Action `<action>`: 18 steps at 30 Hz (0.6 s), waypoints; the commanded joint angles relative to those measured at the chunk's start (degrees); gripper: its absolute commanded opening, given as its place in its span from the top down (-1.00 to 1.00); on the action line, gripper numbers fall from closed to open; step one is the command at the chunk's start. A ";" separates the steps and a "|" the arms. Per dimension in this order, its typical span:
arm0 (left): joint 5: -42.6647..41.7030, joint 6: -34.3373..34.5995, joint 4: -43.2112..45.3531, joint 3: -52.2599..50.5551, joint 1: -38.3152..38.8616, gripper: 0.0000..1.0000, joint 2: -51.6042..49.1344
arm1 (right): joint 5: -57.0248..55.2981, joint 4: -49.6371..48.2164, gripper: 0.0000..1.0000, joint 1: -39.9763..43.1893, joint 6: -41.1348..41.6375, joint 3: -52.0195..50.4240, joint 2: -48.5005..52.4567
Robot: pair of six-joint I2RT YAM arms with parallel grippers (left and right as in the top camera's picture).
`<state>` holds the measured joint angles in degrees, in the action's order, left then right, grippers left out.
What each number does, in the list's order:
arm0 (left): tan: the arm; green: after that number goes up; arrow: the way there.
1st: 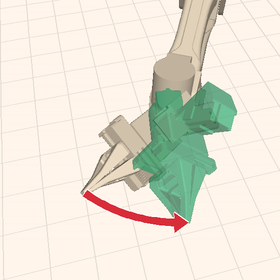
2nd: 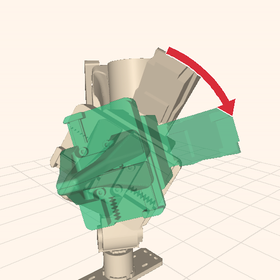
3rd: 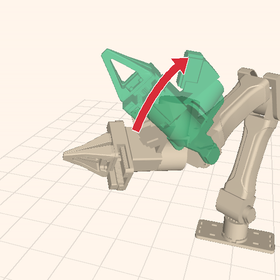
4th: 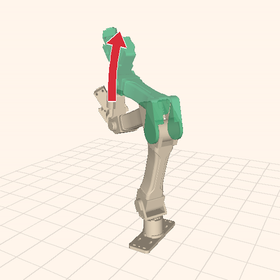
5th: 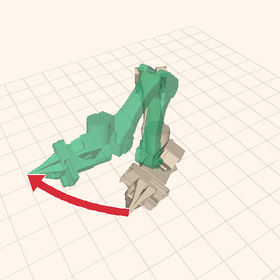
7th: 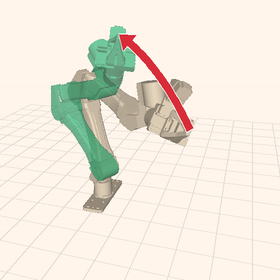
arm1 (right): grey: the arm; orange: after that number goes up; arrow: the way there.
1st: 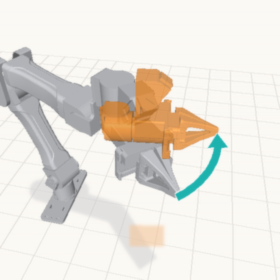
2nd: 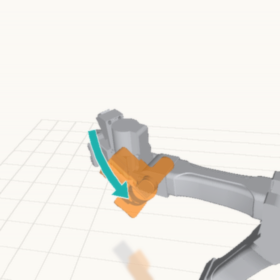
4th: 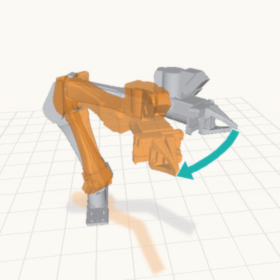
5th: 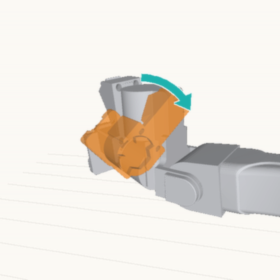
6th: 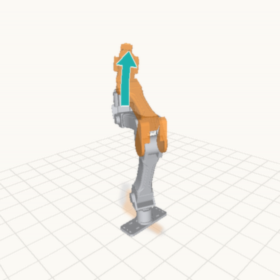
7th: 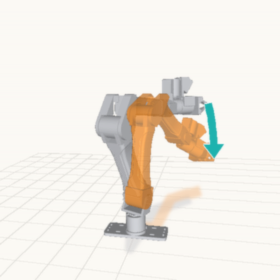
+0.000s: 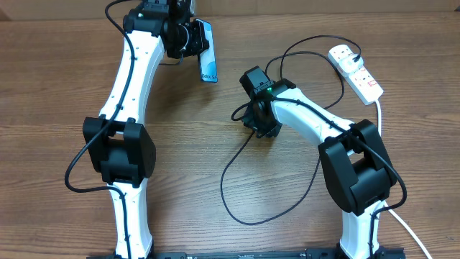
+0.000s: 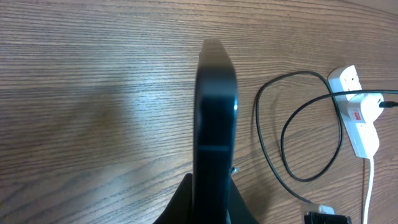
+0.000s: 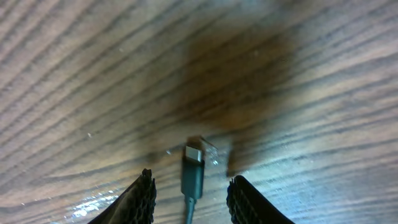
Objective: Plug charger to phone and switch on socket
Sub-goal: 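Lower the right gripper onto the USB-C cable end and grasp it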
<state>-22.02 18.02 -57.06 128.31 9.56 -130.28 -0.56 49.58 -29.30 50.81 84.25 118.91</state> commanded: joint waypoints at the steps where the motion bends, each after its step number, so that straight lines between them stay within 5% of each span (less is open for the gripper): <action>1: -0.59 0.42 0.20 1.36 0.17 0.92 2.03 | 0.48 -1.11 0.24 -0.50 0.20 -0.68 0.81; 18: -1.79 0.39 0.15 1.36 0.15 0.92 2.03 | 2.80 -1.31 0.47 -1.38 0.90 -2.99 1.14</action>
<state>-22.26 18.02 -57.25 128.31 9.56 -130.28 2.13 48.51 -30.46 51.03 82.15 118.91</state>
